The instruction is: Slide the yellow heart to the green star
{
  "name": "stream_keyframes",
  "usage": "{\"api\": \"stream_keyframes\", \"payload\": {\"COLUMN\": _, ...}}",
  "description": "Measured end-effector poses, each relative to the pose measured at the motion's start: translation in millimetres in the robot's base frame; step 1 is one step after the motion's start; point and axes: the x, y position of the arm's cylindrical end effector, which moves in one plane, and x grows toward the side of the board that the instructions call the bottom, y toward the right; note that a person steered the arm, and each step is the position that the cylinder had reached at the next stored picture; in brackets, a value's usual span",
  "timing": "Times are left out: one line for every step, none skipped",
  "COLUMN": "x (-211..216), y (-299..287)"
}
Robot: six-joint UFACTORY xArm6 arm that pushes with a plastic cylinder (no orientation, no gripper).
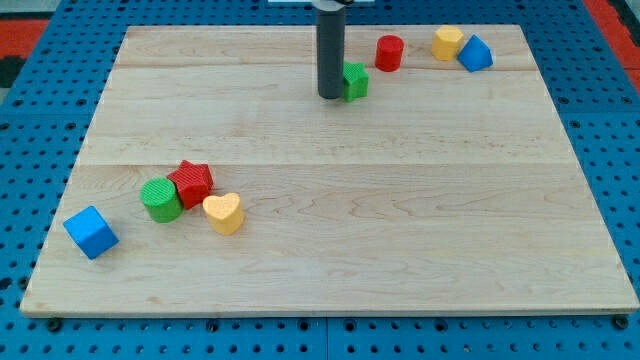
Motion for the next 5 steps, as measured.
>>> {"api": "stream_keyframes", "payload": {"x": -2.9, "y": 35.5}}
{"api": "stream_keyframes", "payload": {"x": -2.0, "y": 90.1}}
{"api": "stream_keyframes", "payload": {"x": 52.2, "y": 101.2}}
{"api": "stream_keyframes", "payload": {"x": 146.0, "y": 58.1}}
{"api": "stream_keyframes", "payload": {"x": 226.9, "y": -10.4}}
